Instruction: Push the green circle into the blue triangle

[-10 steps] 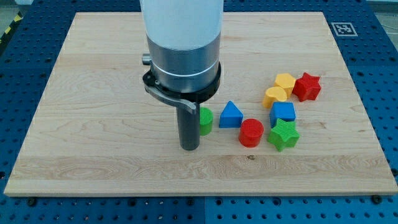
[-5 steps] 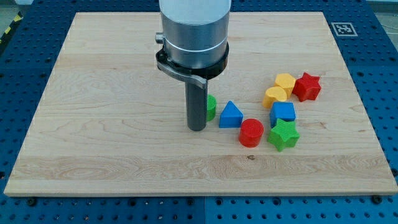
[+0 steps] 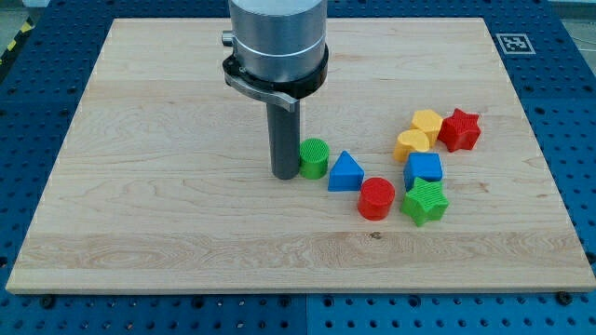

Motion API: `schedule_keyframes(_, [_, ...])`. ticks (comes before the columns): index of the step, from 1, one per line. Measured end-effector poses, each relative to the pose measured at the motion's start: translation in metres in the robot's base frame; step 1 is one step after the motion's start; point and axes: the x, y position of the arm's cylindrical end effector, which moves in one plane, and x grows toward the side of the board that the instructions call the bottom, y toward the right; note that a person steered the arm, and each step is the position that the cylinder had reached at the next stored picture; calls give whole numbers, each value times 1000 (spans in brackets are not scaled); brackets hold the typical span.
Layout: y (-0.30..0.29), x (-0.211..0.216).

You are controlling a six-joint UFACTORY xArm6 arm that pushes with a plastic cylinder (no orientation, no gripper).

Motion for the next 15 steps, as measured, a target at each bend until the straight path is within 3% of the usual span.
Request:
schedule_keyframes(2, [1, -20])
schedule_keyframes(9, [7, -15])
schedule_keyframes(12, [7, -40])
schedule_keyframes(15, [39, 4])
